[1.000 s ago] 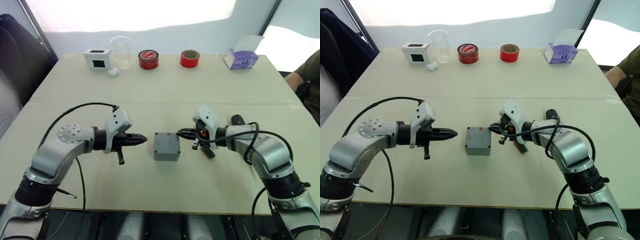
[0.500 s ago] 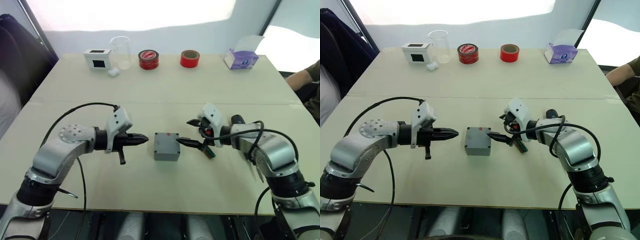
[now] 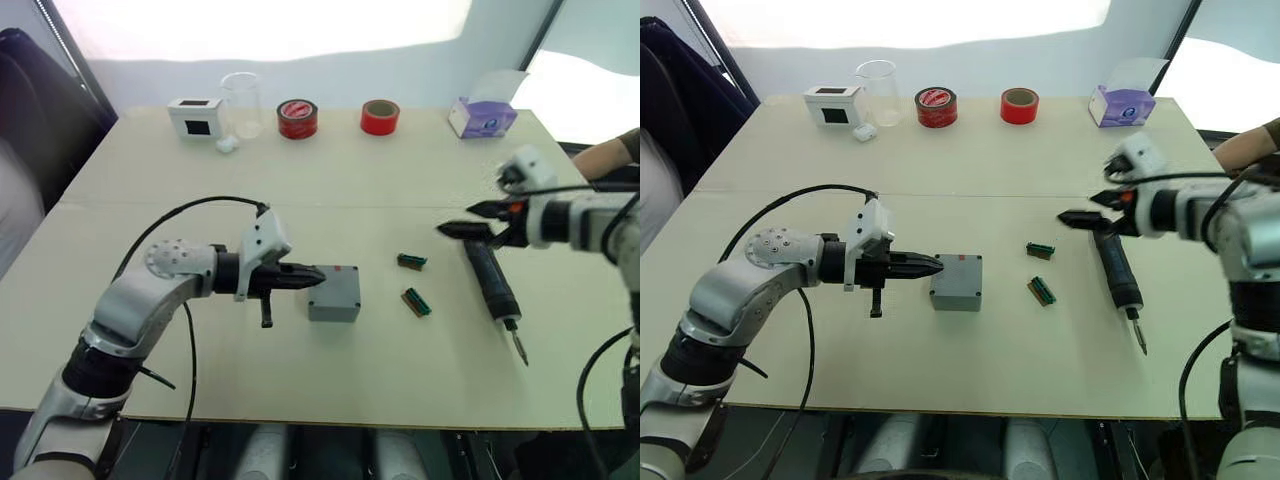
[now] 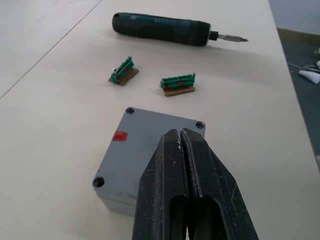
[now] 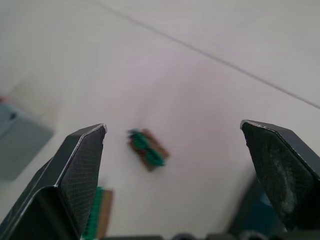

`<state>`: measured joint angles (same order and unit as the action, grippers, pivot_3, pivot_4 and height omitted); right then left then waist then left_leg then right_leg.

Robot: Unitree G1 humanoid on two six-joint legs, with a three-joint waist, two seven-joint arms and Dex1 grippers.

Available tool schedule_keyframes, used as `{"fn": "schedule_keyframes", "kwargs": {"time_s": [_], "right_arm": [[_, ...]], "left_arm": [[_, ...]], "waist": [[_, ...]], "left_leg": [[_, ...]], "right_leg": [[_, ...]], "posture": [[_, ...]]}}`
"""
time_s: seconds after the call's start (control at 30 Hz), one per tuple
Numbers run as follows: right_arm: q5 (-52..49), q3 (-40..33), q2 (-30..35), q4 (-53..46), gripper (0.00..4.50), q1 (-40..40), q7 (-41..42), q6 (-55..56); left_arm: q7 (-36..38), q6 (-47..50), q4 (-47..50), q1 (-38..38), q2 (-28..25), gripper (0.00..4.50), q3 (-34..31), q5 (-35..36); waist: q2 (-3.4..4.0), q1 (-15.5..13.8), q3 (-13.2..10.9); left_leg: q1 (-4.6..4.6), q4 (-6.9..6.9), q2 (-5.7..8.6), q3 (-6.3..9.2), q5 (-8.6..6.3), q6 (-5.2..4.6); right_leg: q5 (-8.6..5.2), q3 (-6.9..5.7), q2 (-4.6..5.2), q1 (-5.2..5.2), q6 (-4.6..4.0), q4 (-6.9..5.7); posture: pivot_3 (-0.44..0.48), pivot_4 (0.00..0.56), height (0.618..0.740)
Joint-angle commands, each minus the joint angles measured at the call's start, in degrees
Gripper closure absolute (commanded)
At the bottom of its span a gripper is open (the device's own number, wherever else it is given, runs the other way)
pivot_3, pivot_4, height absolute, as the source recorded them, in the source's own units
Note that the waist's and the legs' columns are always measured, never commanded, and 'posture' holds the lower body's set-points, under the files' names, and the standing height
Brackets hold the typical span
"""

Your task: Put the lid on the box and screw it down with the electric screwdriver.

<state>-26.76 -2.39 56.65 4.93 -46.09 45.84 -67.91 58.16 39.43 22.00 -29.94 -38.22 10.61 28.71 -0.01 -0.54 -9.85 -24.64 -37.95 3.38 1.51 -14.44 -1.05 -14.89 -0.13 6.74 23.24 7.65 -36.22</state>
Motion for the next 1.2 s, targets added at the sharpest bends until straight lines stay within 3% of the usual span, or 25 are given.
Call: {"fn": "schedule_keyframes", "kwargs": {"time_s": [0.03,0.17,0.33,0.93,1.2], "right_arm": [[2.87,2.43,1.53,5.07,0.02,-3.51,-0.97,-2.74],[8.04,19.15,11.10,10.80,0.02,-4.20,12.12,-3.54],[9.09,28.16,12.89,14.61,0.02,-6.85,20.31,-7.79],[14.22,33.87,5.33,20.87,0.02,-8.77,23.53,-7.17],[16.37,35.60,3.34,18.45,0.02,-7.08,23.31,-7.35]], "left_arm": [[1.16,-1.52,2.92,-0.88,-0.44,4.50,0.45,-0.04],[3.09,-3.39,3.83,-2.30,-0.49,4.50,2.80,-1.33],[3.13,-3.63,1.80,-2.09,-0.37,4.50,3.01,-2.48],[-0.93,-0.47,5.42,1.83,0.60,4.50,2.44,-0.90],[-2.94,0.95,7.13,3.28,0.76,4.50,1.81,-0.34]], "waist": [[0.00,0.03,0.00],[0.04,-0.32,-0.02],[0.05,0.49,-0.02],[0.06,1.17,-0.03],[-0.03,1.14,0.03]], "left_leg": [[0.00,0.02,-0.01,0.00,0.00,0.00],[-0.03,0.03,0.01,-0.02,0.00,0.00],[-0.05,-0.06,0.02,-0.09,-0.05,-0.09],[-0.05,-0.02,0.01,-0.06,-0.04,-0.06],[-0.04,-0.05,0.00,-0.03,-0.02,-0.03]], "right_leg": [[0.00,0.00,-0.01,0.01,0.00,0.01],[0.00,-0.01,0.03,0.02,-0.01,0.04],[0.01,0.02,0.04,0.00,0.01,0.06],[0.00,0.02,0.02,0.06,0.02,0.04],[0.00,0.01,0.00,0.03,0.02,0.03]], "posture": [[0.000,0.150,0.740],[0.000,0.150,0.740],[0.000,0.150,0.740],[0.000,0.150,0.740],[0.000,0.150,0.740]]}}
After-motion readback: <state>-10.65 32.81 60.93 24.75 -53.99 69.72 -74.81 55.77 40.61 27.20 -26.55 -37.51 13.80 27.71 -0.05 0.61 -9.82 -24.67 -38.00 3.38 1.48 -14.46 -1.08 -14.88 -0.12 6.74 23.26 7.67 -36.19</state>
